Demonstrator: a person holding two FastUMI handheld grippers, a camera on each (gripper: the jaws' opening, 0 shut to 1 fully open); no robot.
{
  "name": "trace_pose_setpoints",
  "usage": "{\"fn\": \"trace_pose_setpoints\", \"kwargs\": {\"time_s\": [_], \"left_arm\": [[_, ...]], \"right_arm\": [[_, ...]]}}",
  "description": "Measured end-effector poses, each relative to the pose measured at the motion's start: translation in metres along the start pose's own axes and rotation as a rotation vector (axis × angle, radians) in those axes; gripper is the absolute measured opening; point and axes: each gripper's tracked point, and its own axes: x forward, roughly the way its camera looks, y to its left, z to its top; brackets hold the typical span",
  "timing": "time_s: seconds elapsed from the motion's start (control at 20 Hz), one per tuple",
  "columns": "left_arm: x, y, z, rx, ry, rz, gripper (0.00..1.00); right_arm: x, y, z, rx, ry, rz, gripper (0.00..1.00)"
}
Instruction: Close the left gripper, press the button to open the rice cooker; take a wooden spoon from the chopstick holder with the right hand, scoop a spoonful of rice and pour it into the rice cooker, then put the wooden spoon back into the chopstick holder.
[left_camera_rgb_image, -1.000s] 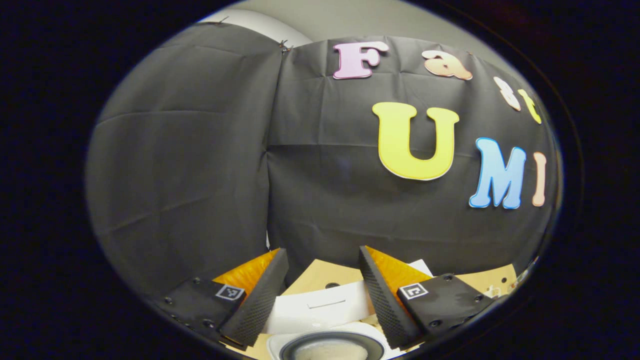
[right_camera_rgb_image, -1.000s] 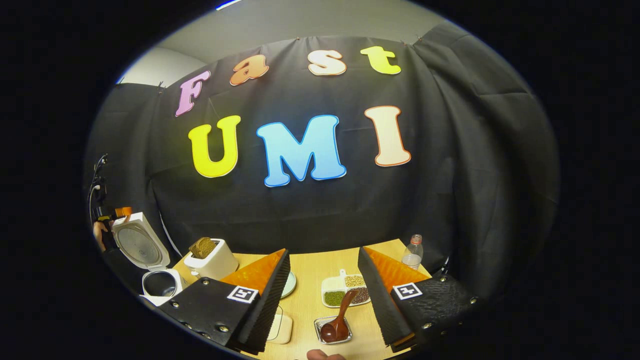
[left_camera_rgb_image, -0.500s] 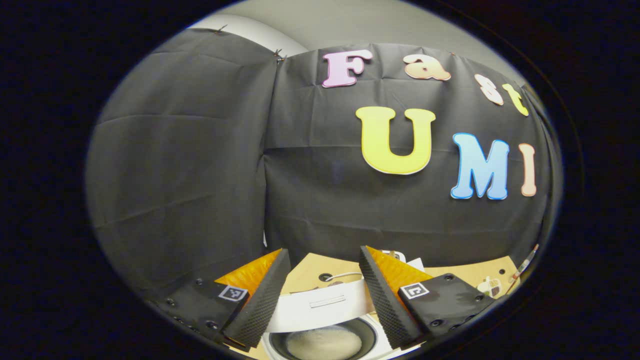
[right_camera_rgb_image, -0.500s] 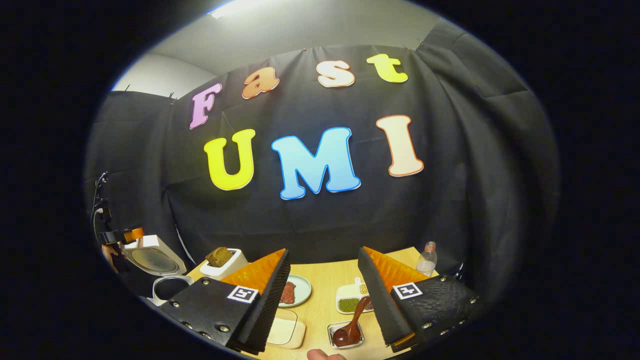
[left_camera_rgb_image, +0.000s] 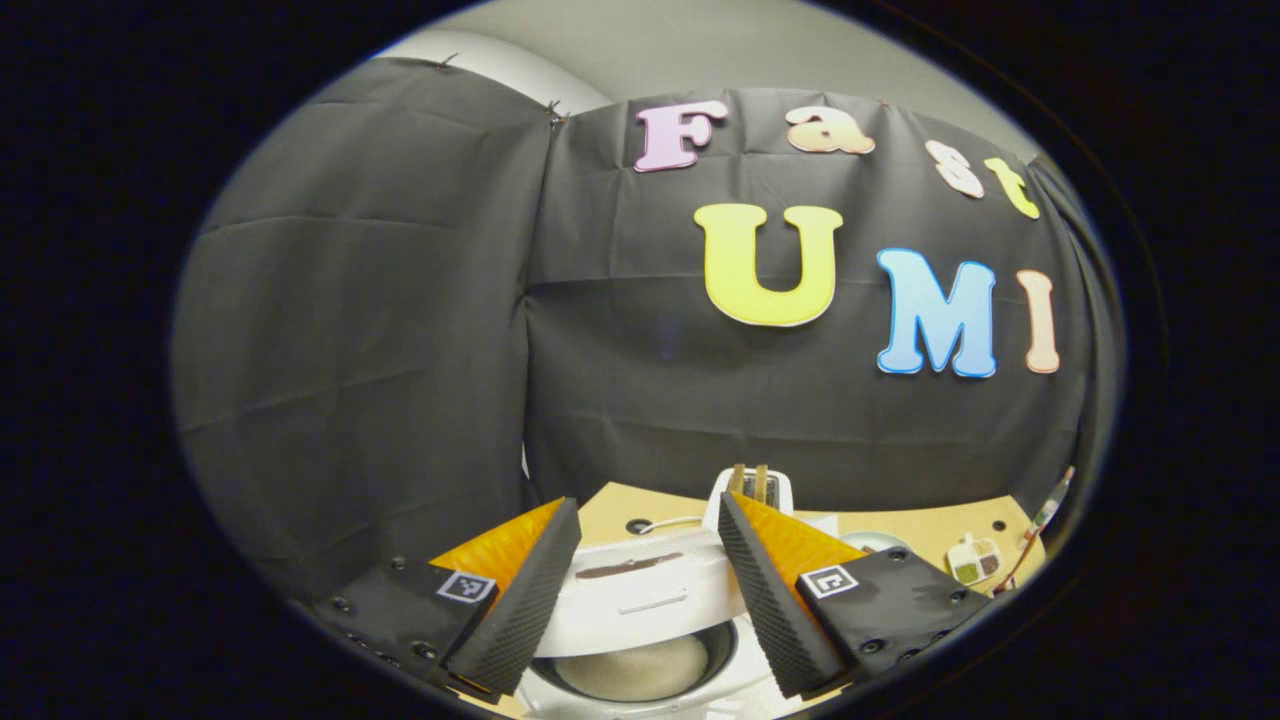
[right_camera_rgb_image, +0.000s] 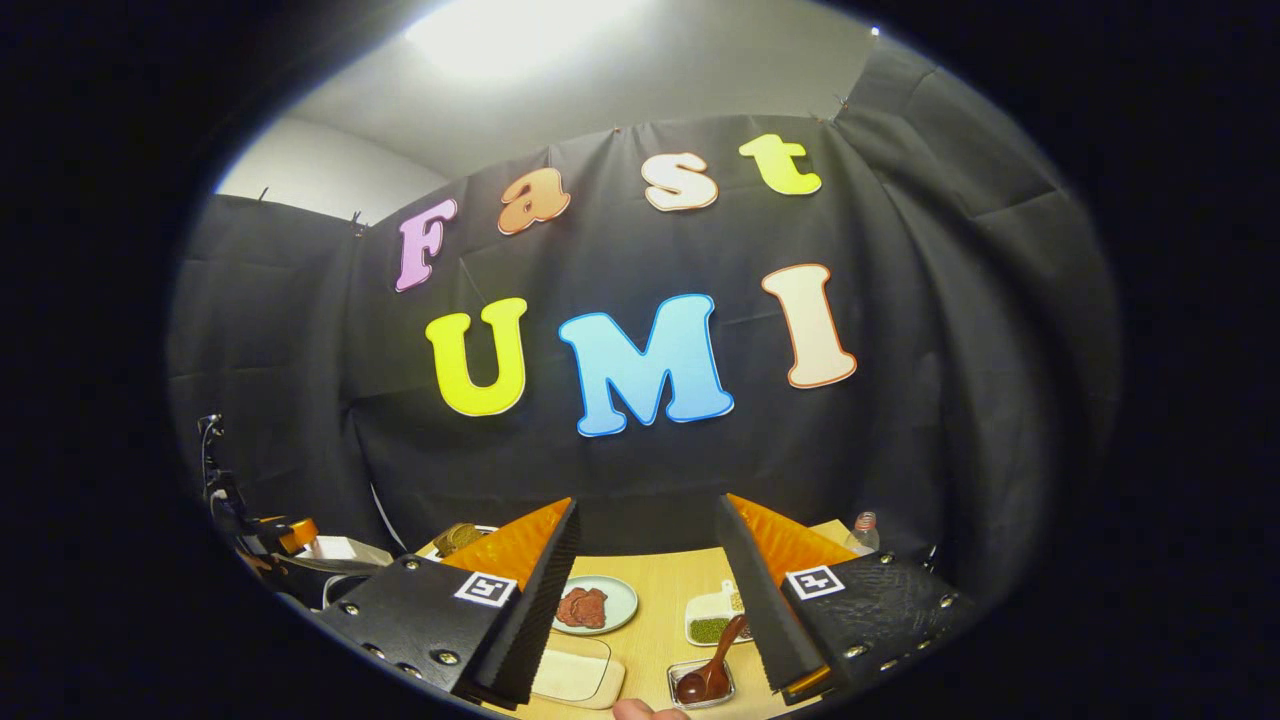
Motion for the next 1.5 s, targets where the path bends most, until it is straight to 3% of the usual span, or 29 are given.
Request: {"fn": "trace_pose_setpoints", "kwargs": {"time_s": [0.4,0.55,0.65,0.75,0.85,0.9,1.25,1.5], "left_arm": [[-0.026,-0.014,-0.054,-0.015,0.063,-0.014,1.0],[-0.027,-0.004,-0.067,-0.004,0.073,0.032,1.0],[-0.032,-0.006,-0.083,-0.045,0.115,0.031,0.98],[-0.035,-0.009,-0.093,-0.014,0.128,0.026,1.0],[-0.035,-0.012,-0.102,0.007,0.141,0.023,0.89],[-0.037,-0.012,-0.106,0.008,0.155,0.024,0.97],[-0.04,-0.016,-0.129,0.029,0.201,0.024,0.94],[-0.04,-0.018,-0.151,0.039,0.263,0.043,1.0]], "right_arm": [[-0.004,-0.004,0.007,0.026,0.002,0.006,0.83],[-0.005,-0.002,0.005,0.016,0.01,0.017,0.83],[-0.005,-0.001,0.003,0.009,0.016,0.022,0.83],[-0.004,-0.002,0.001,0.006,0.023,0.025,0.83],[-0.002,-0.002,-0.001,0.009,0.032,0.026,0.83],[-0.002,-0.001,-0.001,0.014,0.035,0.028,0.83],[0.001,0.002,-0.006,0.015,0.049,0.035,0.83],[0.003,0.006,-0.012,0.029,0.067,0.044,0.83]]}}
